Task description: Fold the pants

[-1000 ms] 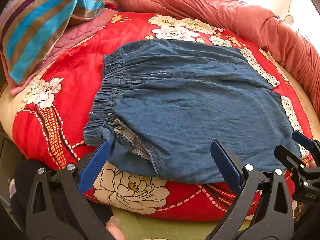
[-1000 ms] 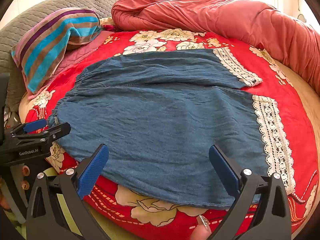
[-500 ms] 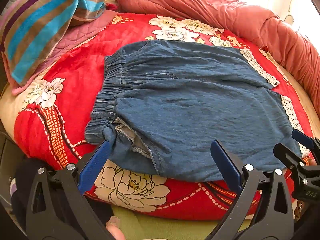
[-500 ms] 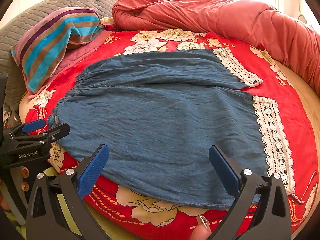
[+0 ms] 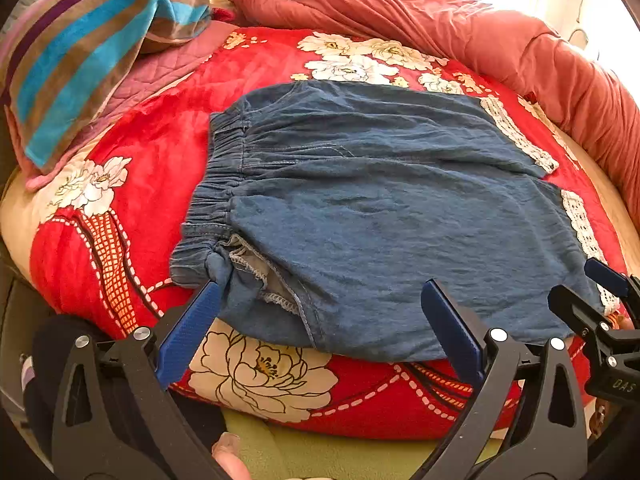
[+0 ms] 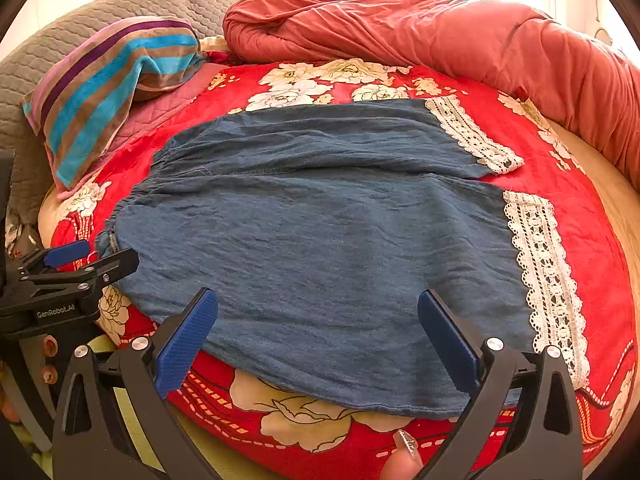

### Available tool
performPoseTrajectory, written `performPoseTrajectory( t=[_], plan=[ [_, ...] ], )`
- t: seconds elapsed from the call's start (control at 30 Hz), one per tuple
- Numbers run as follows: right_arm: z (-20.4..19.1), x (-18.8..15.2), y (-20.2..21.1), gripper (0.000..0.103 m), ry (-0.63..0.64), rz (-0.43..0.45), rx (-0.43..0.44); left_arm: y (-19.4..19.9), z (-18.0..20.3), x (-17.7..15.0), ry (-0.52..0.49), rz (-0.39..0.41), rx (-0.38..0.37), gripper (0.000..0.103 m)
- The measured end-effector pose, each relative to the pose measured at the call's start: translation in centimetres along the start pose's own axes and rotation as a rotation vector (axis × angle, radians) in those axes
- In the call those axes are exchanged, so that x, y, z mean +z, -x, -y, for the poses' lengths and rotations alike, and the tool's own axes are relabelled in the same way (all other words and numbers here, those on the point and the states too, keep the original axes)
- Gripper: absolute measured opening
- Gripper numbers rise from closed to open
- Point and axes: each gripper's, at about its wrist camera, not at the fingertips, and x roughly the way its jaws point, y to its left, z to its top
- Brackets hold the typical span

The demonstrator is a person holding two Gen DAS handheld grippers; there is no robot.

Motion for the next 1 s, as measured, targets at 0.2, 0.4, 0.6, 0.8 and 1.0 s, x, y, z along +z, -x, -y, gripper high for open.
performPoseTrajectory(
  t=[0.2,0.4,0.6,0.8,1.0],
  plan=[
    [0.1,0.0,0.1,0.099,-0.003,0.004,-0.002,-0.1,0.0,0.0,-0.002,0.000,-0.003,0.094],
    [0.0,0.2,-0.2,0.099,0.001,0.004,-0.005,-0.4,0.1,0.0,-0.002,-0.007,-0.001,0.094],
    [0.1,0.8,-0.9,0.099,0.012,0.009,-0.009,-1.1,-0.4,0.5,0.007,-0.019,0.003,0.094],
    [-0.4,2.5,-1.9,0.099,0.045,0.019,-0.001,-2.3,-1.5,2.1,0.023,-0.027,0.021,0.094],
    [-1.1,5.7,-3.5,0.099,0.104,0.032,0.017,-3.4,-3.4,4.5,0.055,-0.022,0.041,0.094]
  ],
)
